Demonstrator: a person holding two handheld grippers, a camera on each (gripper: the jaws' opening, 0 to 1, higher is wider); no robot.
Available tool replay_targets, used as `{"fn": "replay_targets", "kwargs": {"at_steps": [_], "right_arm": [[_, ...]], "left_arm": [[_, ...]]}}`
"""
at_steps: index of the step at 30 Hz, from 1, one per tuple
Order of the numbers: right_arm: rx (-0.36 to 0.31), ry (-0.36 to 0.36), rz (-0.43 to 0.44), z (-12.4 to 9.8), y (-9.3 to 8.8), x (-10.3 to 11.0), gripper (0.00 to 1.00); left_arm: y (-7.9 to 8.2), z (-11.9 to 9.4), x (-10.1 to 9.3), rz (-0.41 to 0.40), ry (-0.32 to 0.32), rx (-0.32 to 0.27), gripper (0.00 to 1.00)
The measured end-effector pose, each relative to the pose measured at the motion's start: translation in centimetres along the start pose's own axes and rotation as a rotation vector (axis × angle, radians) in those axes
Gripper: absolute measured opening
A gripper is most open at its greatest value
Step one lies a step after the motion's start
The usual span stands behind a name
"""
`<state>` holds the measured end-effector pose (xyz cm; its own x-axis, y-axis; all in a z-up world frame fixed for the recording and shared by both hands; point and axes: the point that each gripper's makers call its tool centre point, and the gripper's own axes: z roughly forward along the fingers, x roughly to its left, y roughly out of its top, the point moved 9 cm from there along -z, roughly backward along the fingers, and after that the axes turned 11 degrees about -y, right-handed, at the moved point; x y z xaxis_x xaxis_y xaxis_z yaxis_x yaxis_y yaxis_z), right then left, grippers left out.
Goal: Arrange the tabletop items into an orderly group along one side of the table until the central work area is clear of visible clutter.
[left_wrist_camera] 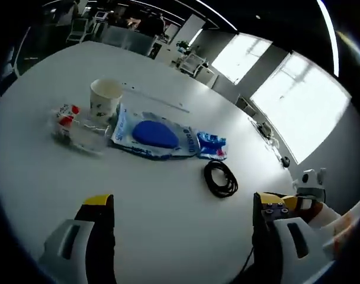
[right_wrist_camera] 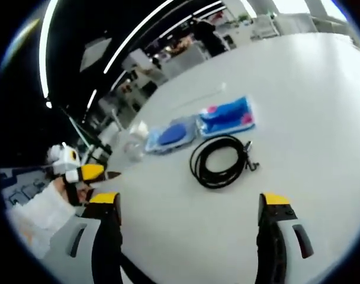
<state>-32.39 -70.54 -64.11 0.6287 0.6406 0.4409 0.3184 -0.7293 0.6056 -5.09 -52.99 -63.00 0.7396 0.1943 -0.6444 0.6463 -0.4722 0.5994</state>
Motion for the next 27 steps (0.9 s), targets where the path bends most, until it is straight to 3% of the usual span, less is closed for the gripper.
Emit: {"fn": "replay_targets", "kwargs": {"at_steps": [5,8,11,16,20,27], "right_arm": [[0.012,-0.008,0.032,-0.3,-0.5,-0.2,0.93],[0.027,0.047,0.106,-0.3,-1.0,-0.1,0.91],[0.015,0.045,0.147,-0.5,-1.1,-0.2,0.91],[0.014,0.027,0.134,-0.6,-1.0,-0.2,0.91],[0.040,0.032,0.108,-0.4,-1.2,0.0,0.90],[0.070,0.048,0.070,0.2,-1.4,0.7,0.88]], "left_arm": [[-0.8,-1.6,0.8,-0.016,0.035,-0.013,1.00],[-1.3,-1.6,1.1,-0.056,0.040,-0.029,1.00],[-1.6,-1.5,1.0,-0.067,0.046,-0.029,1.00],[-1.5,-1.5,0.9,-0.069,0.035,-0.037,1.00],[-1.4,-1.4,1.3,-0.167,-0.002,-0.090,0.99],[-1.0,-2.5,2.2,-0.154,0.015,-0.124,0.98]]}}
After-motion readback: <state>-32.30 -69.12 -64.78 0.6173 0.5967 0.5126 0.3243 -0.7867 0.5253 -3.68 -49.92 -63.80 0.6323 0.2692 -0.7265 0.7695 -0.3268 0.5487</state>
